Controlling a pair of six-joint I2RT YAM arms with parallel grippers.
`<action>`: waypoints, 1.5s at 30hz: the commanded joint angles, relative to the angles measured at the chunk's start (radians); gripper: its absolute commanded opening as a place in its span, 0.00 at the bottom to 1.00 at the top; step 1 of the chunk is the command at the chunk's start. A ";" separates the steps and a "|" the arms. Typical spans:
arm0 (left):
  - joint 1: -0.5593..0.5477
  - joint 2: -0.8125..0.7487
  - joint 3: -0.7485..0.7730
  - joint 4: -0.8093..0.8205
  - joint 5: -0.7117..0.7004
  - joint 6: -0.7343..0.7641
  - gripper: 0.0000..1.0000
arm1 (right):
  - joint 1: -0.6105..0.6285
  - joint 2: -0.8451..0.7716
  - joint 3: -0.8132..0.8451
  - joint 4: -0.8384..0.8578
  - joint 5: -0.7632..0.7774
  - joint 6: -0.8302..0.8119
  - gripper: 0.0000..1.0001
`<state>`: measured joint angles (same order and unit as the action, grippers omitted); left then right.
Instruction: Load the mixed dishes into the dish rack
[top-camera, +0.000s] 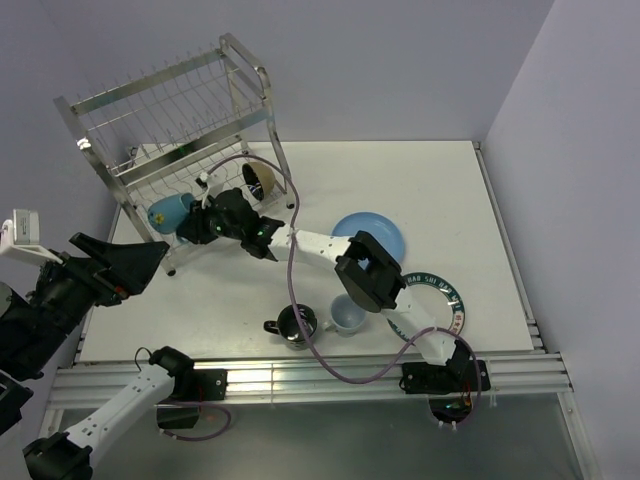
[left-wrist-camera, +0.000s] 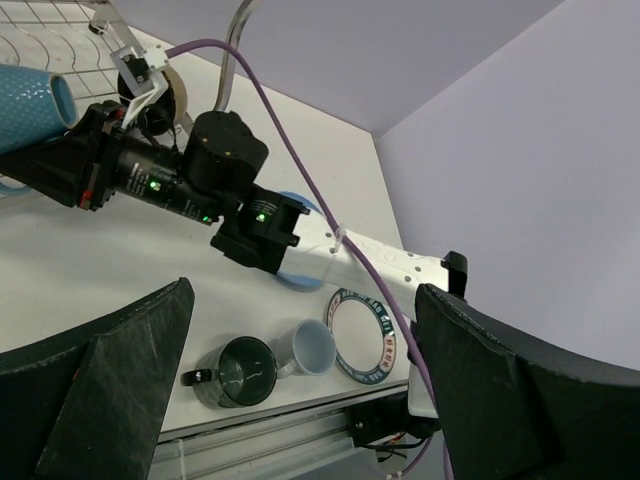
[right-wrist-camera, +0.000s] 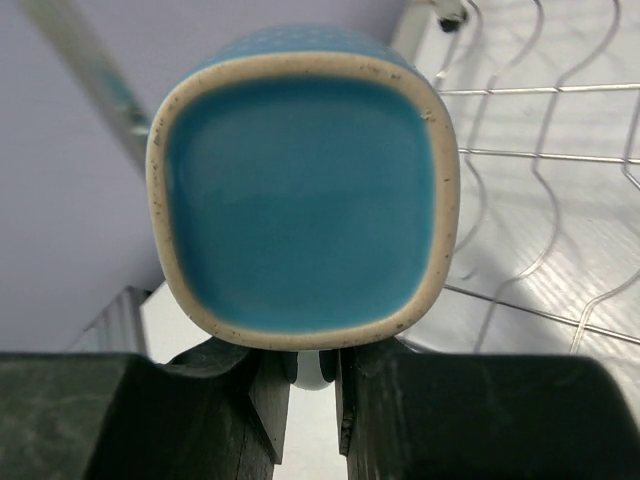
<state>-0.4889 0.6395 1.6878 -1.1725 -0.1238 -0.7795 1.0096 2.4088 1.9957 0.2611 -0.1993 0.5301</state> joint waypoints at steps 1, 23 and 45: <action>-0.002 0.002 0.001 0.024 0.018 0.003 0.99 | -0.009 0.013 0.107 0.066 0.029 -0.044 0.00; -0.002 -0.020 -0.057 0.037 0.030 -0.052 0.99 | -0.081 0.127 0.293 -0.181 0.330 -0.364 0.00; 0.000 -0.035 -0.054 0.027 0.013 -0.078 0.99 | -0.111 0.145 0.353 -0.298 0.393 -0.406 0.00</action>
<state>-0.4889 0.6167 1.6215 -1.1679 -0.1097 -0.8410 0.9024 2.5877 2.2852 -0.0933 0.1680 0.1383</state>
